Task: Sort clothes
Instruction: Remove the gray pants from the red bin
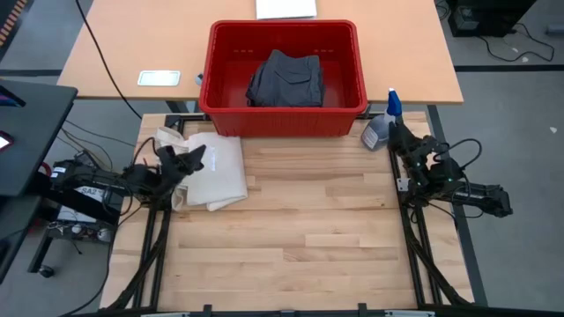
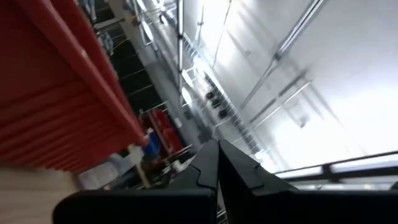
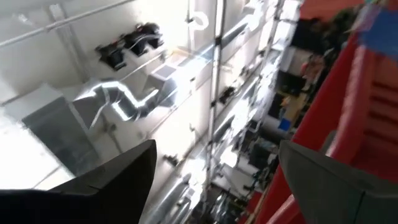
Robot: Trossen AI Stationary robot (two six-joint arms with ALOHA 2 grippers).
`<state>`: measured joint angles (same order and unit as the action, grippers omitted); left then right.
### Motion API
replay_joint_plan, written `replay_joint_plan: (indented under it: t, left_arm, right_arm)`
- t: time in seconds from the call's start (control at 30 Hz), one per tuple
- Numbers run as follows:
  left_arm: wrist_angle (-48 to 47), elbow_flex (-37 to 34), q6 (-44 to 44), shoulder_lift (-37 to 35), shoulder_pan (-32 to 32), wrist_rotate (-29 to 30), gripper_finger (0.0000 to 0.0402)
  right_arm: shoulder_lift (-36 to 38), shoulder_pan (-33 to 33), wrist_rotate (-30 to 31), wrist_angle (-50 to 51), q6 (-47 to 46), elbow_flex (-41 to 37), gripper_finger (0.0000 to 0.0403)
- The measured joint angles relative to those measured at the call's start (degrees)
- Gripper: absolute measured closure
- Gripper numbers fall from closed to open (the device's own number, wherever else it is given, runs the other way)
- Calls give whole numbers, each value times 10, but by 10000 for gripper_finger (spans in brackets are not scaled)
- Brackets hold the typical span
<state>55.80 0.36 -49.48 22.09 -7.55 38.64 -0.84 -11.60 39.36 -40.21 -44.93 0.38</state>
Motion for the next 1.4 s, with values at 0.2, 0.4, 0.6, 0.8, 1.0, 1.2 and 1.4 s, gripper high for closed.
replay_joint_plan:
  t: [0.2,0.4,0.6,0.8,1.0,1.2,1.4]
  left_arm:
    - [82,0,83,0,0,3,388]
    - [94,0,100,0,4,3,388]
    - [35,22,84,1,29,-2,388]
    - [-212,101,48,1,64,-81,388]
    - [-470,199,60,0,111,-137,388]
    - [-556,230,121,0,143,-138,388]
    - [-556,231,141,0,143,-138,388]
  right_arm:
    - [0,0,21,0,-19,0,56]
    - [-15,0,58,4,-50,0,56]
    - [-75,0,48,5,-115,15,56]
    - [-182,0,41,4,-115,77,56]
    - [-293,0,40,4,-84,152,56]
    - [-389,0,29,5,-40,220,56]
    - [-466,-6,29,4,7,280,56]
